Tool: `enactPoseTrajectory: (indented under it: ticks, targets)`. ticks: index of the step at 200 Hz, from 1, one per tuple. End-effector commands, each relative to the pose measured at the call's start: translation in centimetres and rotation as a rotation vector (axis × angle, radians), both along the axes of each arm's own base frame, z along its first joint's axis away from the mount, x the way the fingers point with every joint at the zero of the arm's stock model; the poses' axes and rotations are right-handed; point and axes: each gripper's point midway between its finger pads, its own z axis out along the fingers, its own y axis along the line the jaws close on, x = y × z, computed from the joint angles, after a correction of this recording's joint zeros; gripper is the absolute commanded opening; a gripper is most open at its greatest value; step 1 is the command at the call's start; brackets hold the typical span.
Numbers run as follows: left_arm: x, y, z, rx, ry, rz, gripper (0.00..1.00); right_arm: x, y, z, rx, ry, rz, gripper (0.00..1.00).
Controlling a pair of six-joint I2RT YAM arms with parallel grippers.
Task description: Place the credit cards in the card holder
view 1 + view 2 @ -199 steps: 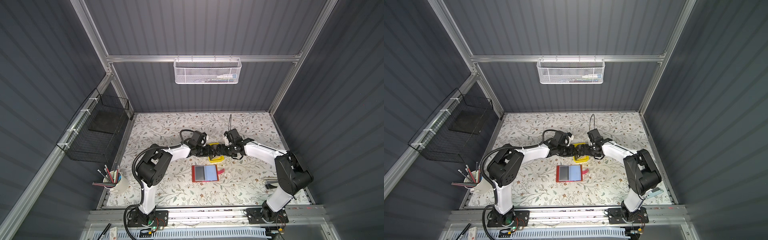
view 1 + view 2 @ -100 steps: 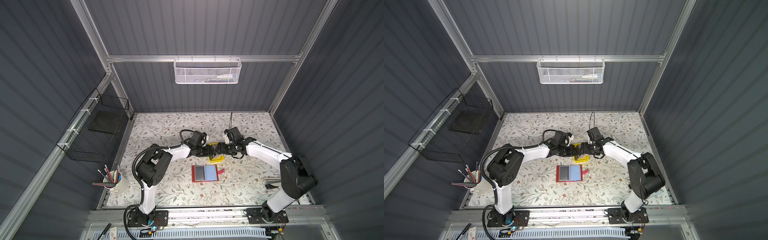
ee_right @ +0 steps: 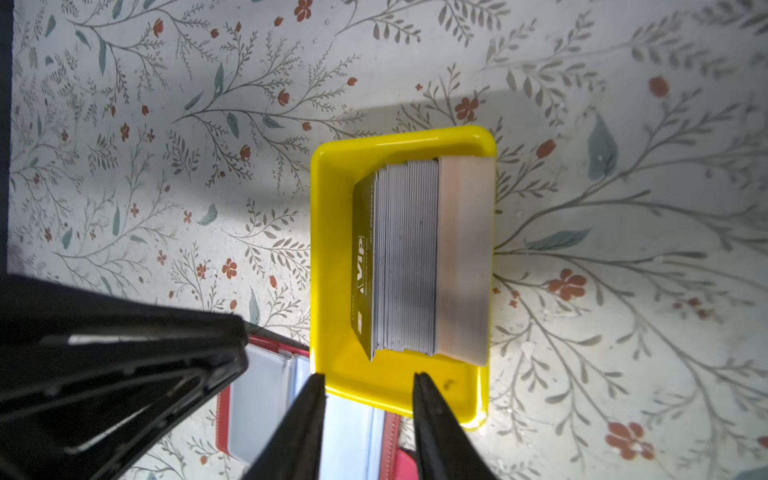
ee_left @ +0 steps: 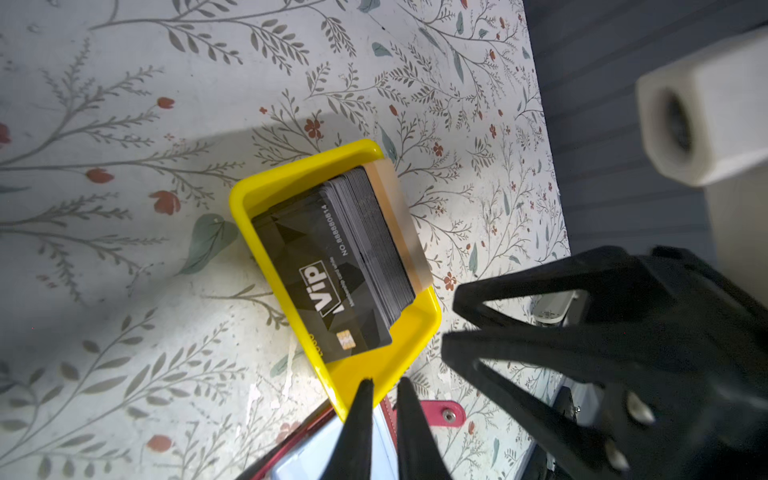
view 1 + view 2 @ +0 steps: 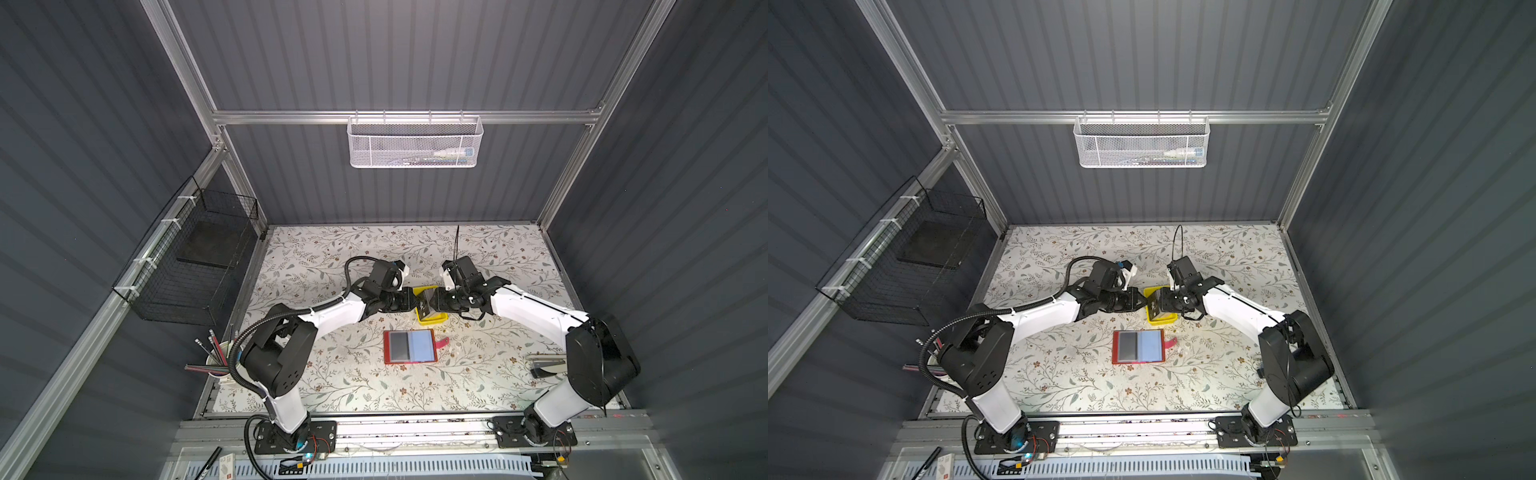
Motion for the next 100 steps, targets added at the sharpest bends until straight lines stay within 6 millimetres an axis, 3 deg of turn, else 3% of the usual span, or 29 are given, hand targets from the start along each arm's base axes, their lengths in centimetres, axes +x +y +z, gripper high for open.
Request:
enactPoseTrajectory:
  ticks: [1, 41, 100]
  targets:
    - [-0.8, 1.2, 0.0, -0.011, 0.01, 0.022, 0.14, 0.0, 1.0, -0.3, 0.007, 0.027, 0.01, 0.32]
    - [-1.8, 2.2, 0.4, -0.027, 0.008, 0.034, 0.14, -1.1, 1.4, -1.6, -0.018, 0.077, -0.008, 0.26]
    - [-1.9, 2.2, 0.2, -0.034, 0.015, 0.033, 0.14, -0.9, 1.7, -2.6, -0.04, 0.102, -0.02, 0.24]
